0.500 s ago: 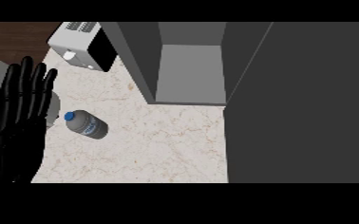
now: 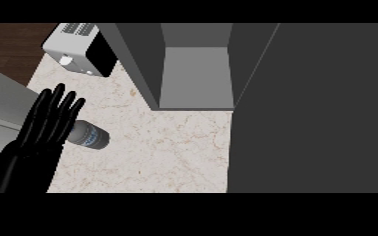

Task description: Pick up the bottled water, place it into the cabinet and close the cabinet

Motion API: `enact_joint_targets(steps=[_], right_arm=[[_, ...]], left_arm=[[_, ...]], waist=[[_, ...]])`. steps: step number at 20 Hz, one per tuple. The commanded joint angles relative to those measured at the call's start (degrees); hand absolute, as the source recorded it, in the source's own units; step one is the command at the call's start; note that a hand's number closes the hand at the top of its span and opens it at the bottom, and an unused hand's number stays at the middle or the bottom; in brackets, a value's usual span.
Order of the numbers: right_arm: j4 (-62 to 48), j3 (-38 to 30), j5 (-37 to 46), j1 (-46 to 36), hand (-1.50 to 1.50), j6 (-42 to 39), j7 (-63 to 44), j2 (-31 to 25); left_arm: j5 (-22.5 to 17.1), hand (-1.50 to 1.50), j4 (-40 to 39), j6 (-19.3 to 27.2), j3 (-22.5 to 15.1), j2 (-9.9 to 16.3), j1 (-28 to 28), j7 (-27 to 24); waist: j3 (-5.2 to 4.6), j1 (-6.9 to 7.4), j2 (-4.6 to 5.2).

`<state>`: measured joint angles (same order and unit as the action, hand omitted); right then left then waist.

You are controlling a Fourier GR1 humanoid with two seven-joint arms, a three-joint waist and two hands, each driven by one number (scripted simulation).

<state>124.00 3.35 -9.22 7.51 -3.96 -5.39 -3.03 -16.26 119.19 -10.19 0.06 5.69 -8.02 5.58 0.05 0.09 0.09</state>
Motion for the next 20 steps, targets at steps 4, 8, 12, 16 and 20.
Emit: enact_joint_targets(steps=[4,8,12,16,20], right_arm=[[5.5,3.1,-8.2,10.6,-1.50,-2.6,-5.3,1.3],[5.3,1.5,-10.5,12.7,-1.50,-5.0,-3.7,0.8],[7.8,1.2,-11.3,21.4,-1.50,-9.0,0.5,0.9],[9.6,4.5,-9.3,18.5,-1.50,-6.1,-4.0,1.9],[5.9,4.7,-7.3,21.6,-1.50,-9.0,2.7,2.9]], left_arm=[[-15.0,-1.50,1.7,-4.0,5.2,3.3,-7.9,9.4],[-19.8,-1.50,3.5,-6.4,9.7,4.9,-10.1,11.0],[-21.8,-1.50,0.9,-10.0,13.0,5.2,-12.3,9.1],[-20.2,-1.50,5.9,-12.4,12.3,3.1,-16.6,9.9],[-20.6,-1.50,-3.7,-15.4,16.3,4.4,-11.7,7.9]], waist=[[-0.06,-0.14,-0.30],[-0.05,-0.02,-0.20],[-0.05,-0.27,-0.26],[-0.06,0.06,-0.21],[-0.06,-0.30,-0.17]])
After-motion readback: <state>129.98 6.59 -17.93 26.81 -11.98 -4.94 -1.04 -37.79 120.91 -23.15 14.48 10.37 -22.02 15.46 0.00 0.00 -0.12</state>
